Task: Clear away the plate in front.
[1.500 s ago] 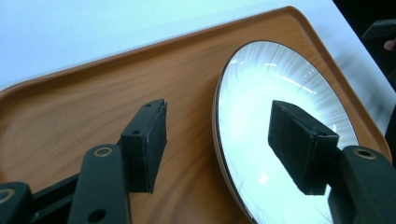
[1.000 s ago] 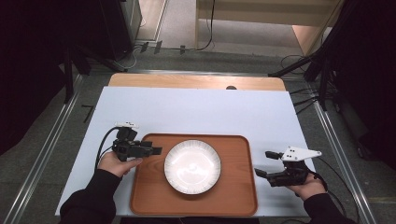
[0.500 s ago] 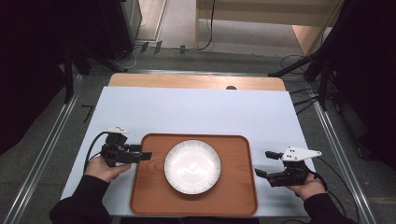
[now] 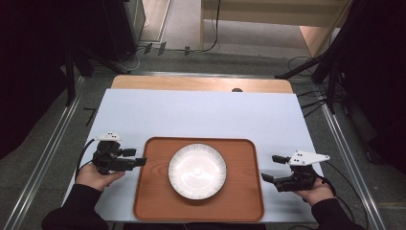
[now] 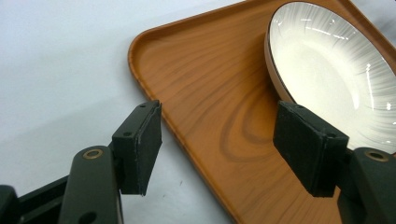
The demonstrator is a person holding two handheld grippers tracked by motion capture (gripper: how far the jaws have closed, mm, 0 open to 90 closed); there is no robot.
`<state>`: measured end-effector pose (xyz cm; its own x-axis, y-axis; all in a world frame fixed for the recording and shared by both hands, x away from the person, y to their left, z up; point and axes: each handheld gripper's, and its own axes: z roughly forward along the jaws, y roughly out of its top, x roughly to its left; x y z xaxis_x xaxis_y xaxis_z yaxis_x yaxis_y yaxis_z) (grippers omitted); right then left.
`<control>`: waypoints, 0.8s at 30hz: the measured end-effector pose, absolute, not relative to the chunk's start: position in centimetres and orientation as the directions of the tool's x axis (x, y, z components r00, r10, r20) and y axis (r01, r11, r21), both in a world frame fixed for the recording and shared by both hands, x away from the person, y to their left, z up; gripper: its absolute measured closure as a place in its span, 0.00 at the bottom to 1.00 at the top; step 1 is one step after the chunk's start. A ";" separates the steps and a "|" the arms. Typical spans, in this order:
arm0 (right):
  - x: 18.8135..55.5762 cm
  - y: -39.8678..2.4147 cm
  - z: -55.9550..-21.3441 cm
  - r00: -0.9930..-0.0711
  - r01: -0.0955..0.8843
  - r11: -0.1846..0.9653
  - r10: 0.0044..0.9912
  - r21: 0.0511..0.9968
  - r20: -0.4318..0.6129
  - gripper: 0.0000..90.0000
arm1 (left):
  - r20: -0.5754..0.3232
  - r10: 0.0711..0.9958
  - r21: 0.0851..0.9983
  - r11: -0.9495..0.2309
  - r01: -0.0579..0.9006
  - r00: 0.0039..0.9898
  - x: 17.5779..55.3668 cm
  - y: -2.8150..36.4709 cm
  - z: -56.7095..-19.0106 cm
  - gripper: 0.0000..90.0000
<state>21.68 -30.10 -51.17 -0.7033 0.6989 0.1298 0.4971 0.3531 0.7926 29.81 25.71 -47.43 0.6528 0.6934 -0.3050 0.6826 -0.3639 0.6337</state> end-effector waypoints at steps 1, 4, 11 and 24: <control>21.7 -30.1 -51.2 -0.703 0.497 0.353 0.699 0.793 0.130 0.22 | -0.300 0.697 0.636 -0.363 0.681 0.651 29.7 25.8 -47.4 0.37; 21.7 -30.1 -51.2 -0.703 0.497 0.352 0.699 0.793 0.130 0.22 | -0.290 0.696 0.648 -0.362 0.670 0.657 29.5 26.4 -47.3 0.37; 21.7 -30.1 -51.2 -0.703 0.497 0.353 0.699 0.792 0.130 0.22 | -0.260 0.700 0.671 -0.365 0.646 0.665 29.0 27.4 -47.2 0.37; 21.7 -30.1 -51.2 -0.704 0.498 0.355 0.698 0.791 0.130 0.22 | -0.210 0.728 0.702 -0.353 0.619 0.653 28.4 29.6 -47.6 0.36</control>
